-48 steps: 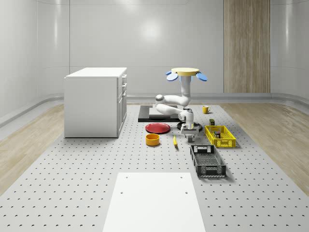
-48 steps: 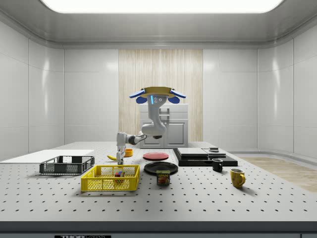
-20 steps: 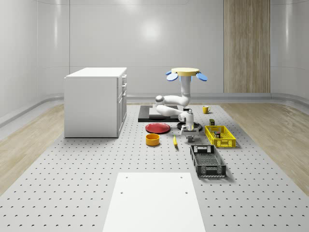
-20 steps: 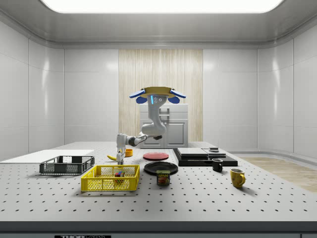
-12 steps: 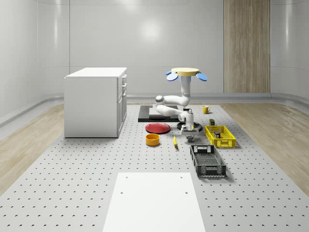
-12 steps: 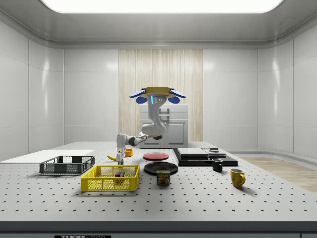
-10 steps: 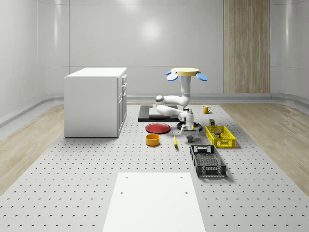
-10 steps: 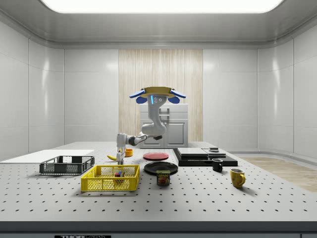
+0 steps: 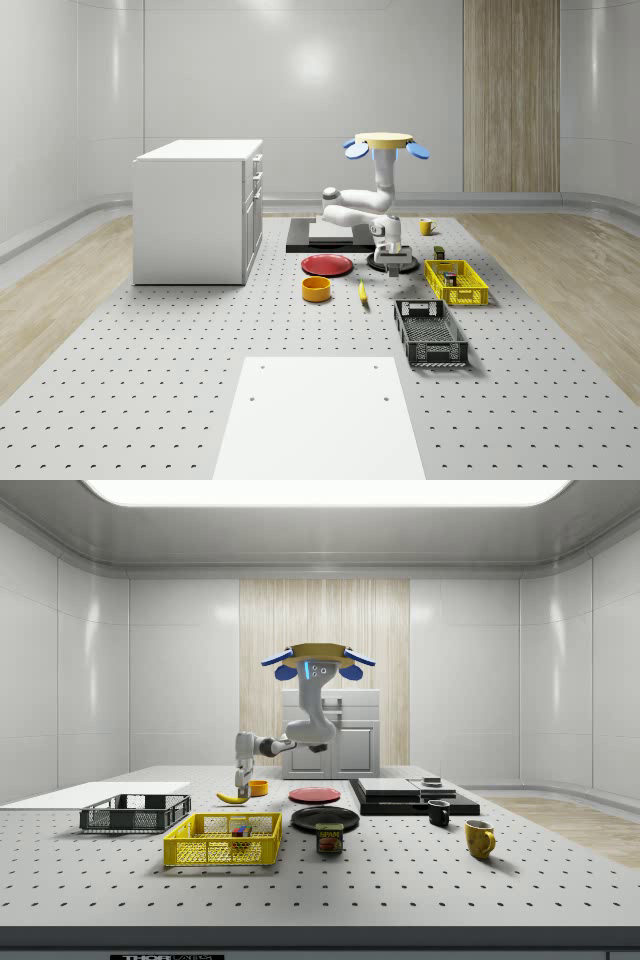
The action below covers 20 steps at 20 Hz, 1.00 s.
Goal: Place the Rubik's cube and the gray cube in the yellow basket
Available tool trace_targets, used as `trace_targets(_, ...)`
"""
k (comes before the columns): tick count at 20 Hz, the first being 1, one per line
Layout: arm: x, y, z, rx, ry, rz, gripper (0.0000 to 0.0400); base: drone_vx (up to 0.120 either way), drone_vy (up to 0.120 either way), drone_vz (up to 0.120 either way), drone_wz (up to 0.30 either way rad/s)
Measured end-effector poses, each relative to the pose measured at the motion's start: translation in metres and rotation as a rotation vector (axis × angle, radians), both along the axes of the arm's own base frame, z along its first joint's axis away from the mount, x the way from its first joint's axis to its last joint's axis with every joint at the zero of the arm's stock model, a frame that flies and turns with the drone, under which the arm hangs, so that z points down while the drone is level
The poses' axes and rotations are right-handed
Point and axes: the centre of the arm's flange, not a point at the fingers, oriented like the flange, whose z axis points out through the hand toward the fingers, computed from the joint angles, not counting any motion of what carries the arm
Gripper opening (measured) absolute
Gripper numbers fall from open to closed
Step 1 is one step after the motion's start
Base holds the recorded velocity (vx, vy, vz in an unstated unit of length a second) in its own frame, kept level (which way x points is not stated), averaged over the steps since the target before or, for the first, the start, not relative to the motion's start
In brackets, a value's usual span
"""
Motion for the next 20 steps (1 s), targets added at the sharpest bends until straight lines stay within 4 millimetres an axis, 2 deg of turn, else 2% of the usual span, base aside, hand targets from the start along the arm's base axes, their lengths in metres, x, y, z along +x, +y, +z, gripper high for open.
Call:
trace_targets(6,0.0,0.0,-0.0048,0.0,0.0,0.0,0.025,0.0,0.0,0.12,0.0)
trace_targets(8,0.0,0.0,-0.0055,0.0,0.0,0.0,0.025,0.12,0.0,0.06,0.0)
trace_targets(14,0.0,0.0,-0.0063,0.0,0.0,0.0,0.025,0.12,0.113,0.0,0.0)
trace_targets(20,0.0,0.0,-0.0065,0.0,0.0,0.0,0.025,0.0,0.12,0.0,0.0)
